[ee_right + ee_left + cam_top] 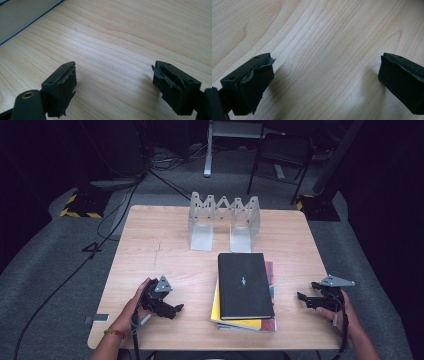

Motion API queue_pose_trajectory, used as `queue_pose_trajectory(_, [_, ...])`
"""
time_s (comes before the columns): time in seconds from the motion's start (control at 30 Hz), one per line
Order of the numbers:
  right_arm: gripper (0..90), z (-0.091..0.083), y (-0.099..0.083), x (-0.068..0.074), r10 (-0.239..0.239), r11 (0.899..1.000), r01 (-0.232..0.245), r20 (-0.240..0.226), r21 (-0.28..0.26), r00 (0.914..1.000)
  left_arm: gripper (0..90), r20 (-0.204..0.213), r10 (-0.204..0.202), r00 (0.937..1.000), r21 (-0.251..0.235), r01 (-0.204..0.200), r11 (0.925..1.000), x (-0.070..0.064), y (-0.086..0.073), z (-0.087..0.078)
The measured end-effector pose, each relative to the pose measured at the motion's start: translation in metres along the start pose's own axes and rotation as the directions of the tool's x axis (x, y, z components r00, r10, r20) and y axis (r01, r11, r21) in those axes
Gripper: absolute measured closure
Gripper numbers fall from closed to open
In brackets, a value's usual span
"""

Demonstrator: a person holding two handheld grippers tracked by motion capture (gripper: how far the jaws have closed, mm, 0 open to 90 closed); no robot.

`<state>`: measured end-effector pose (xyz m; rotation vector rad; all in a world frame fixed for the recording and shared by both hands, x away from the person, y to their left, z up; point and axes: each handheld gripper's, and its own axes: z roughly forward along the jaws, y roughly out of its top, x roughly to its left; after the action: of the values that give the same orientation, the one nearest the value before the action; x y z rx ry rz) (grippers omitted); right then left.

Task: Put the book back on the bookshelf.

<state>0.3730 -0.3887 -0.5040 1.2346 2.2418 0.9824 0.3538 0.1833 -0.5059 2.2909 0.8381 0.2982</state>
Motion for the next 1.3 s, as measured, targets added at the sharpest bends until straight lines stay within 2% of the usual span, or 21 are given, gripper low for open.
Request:
queue_pose_trajectory(0.23, [19.1, -0.001, -0.001, -0.001, -0.015, 1.0, 0.015, -0.015, 0.006, 0.9998, 0.3, -0.009, -0.011, 0.9999, -0.001, 0.011, 0.9999, -0.001, -0.001, -0.001])
queue_pose_trajectory(0.37, [19.3, -0.002, 0.002, -0.001, -0.026, 0.999, 0.027, -0.028, 0.031, 0.9993, 0.4, -0.011, -0.009, 0.9999, 0.0, 0.009, 1.0, -0.001, -0.002, -0.001])
queue_pose_trajectory(0.57, [26.4, -0.005, 0.006, 0.003, -0.05, 0.997, 0.052, -0.027, 0.058, 0.9984, 0.4, -0.016, -0.016, 0.9998, -0.001, 0.016, 0.9999, -0.002, -0.002, -0.002])
queue_pose_trajectory(0.63, [26.8, -0.005, 0.007, 0.004, -0.054, 0.997, 0.056, -0.042, 0.058, 0.9977, 0.4, -0.02, -0.017, 0.9997, -0.002, 0.017, 0.9998, -0.002, -0.003, -0.002])
queue_pose_trajectory(0.73, [28.7, -0.011, 0.012, 0.008, -0.063, 0.997, 0.065, -0.076, 0.029, 0.9952, 0.4, -0.018, -0.019, 0.9997, -0.001, 0.019, 0.9998, -0.002, -0.003, -0.002])
queue_pose_trajectory(0.87, [29.8, -0.025, 0.021, 0.017, -0.081, 0.996, 0.077, -0.125, -0.039, 0.9889, 2.5, -0.018, -0.021, 0.9996, 0.007, 0.021, 0.9998, -0.004, -0.002, -0.004])
queue_pose_trajectory(0.97, [28.8, -0.037, 0.028, 0.028, -0.114, 0.991, 0.102, -0.154, -0.083, 0.9814, 8.6, -0.01, -0.024, 0.9997, -0.005, 0.024, 0.9997, -0.004, -0.003, -0.006])
queue_pose_trajectory(1.1, [25.5, -0.054, 0.038, 0.047, -0.164, 0.979, 0.134, -0.2, -0.154, 0.966, 16.8, -0.004, -0.019, 0.9998, -0.015, 0.019, 0.9997, -0.005, -0.002, -0.007])
queue_pose_trajectory(1.3, [25.0, -0.065, 0.045, 0.065, -0.211, 0.967, 0.165, -0.243, -0.195, 0.9469, 16.7, 0.006, -0.011, 0.9999, -0.008, 0.011, 0.9999, -0.008, 0.002, -0.005])
